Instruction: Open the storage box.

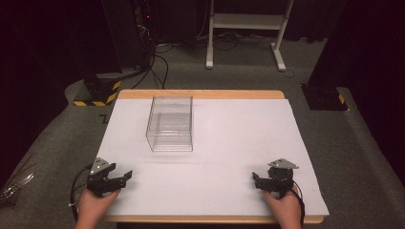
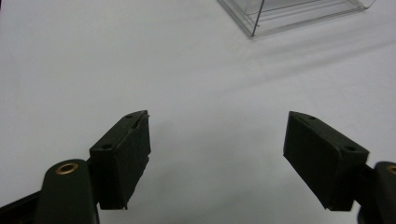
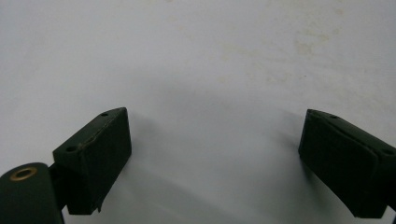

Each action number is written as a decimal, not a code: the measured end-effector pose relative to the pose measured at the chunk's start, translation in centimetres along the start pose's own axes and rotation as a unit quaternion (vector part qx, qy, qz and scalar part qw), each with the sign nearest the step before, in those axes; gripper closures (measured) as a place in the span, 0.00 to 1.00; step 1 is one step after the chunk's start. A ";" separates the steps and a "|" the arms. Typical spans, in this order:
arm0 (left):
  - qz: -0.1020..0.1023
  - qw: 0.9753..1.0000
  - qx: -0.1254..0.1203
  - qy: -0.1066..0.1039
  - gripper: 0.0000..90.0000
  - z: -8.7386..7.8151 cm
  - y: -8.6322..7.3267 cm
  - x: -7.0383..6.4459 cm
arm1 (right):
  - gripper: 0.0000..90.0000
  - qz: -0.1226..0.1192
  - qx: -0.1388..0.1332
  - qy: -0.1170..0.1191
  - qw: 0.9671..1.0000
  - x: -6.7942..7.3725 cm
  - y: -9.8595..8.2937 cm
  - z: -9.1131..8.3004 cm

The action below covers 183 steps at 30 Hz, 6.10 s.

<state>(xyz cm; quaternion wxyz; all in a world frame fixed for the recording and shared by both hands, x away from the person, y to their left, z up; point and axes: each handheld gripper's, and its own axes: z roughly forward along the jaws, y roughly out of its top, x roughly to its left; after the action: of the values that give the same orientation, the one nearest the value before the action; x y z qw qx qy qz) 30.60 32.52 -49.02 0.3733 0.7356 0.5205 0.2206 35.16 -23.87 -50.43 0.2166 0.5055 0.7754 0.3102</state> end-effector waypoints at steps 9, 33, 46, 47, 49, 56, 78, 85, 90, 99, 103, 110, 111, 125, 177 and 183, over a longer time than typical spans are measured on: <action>0.012 0.999 -0.026 -0.027 0.30 -0.7 0.6 -0.8 | 0.10 0.001 0.001 0.001 1.000 0.0 0.0 0.0; 0.006 0.995 -0.057 -0.081 0.33 -1.1 1.9 -3.2 | 0.10 0.001 0.001 0.001 1.000 0.0 0.0 0.0; 0.027 0.992 -0.062 -0.103 0.39 -0.8 3.1 -4.9 | 0.10 0.001 0.001 0.001 1.000 0.0 0.0 0.0; 0.027 0.992 -0.062 -0.103 0.39 -0.8 3.1 -4.9 | 0.10 0.001 0.001 0.001 1.000 0.0 0.0 0.0; 0.028 0.992 -0.064 -0.102 0.39 -0.6 3.5 -5.1 | 0.10 0.001 0.000 0.001 1.000 0.0 0.0 0.0; 0.052 0.992 -0.062 -0.095 0.37 -0.1 4.9 -5.9 | 0.10 0.000 0.000 0.000 1.000 0.0 0.0 0.0; 0.058 0.989 -0.088 -0.102 0.32 1.6 8.4 -7.1 | 0.10 0.000 0.000 0.000 1.000 0.0 0.0 0.0; 0.044 0.990 -0.083 -0.101 0.40 2.9 8.9 -6.8 | 0.10 0.000 0.000 0.000 1.000 0.0 0.0 0.0; 0.031 0.990 -0.081 -0.109 0.42 4.1 9.1 -6.5 | 0.10 0.000 0.000 0.000 1.000 0.0 0.0 0.0; 0.017 0.988 -0.085 -0.128 0.38 5.7 9.0 -6.1 | 0.10 0.000 0.000 0.000 1.000 0.0 0.0 0.0; 0.013 0.988 -0.088 -0.126 0.40 6.1 9.0 -6.0 | 0.10 0.000 0.000 0.000 1.000 0.0 0.0 0.0; -0.003 0.987 -0.089 -0.130 0.46 7.1 9.2 -5.5 | 0.10 0.001 0.000 0.000 1.000 0.0 0.0 0.0; -0.002 0.987 -0.090 -0.130 0.47 7.2 9.2 -5.4 | 0.10 0.000 0.000 0.000 1.000 0.0 0.0 0.0; -0.011 0.977 -0.119 -0.177 0.58 8.3 9.0 -4.0 | 0.10 0.000 0.000 -0.001 1.000 0.1 0.0 0.0; -0.004 0.959 -0.167 -0.230 0.86 9.8 8.3 -2.9 | 0.11 -0.001 -0.002 -0.004 1.000 0.1 -0.1 -0.1; 0.000 0.959 -0.164 -0.233 0.86 9.5 8.1 -3.0 | 0.11 -0.001 -0.002 -0.003 1.000 0.1 -0.1 -0.1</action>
<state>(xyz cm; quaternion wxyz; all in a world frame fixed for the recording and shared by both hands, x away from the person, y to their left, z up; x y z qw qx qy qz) 41.21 25.27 -48.42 0.5999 0.6949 0.3761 0.1258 35.03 -23.78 -50.45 0.2208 0.5056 0.7742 0.3102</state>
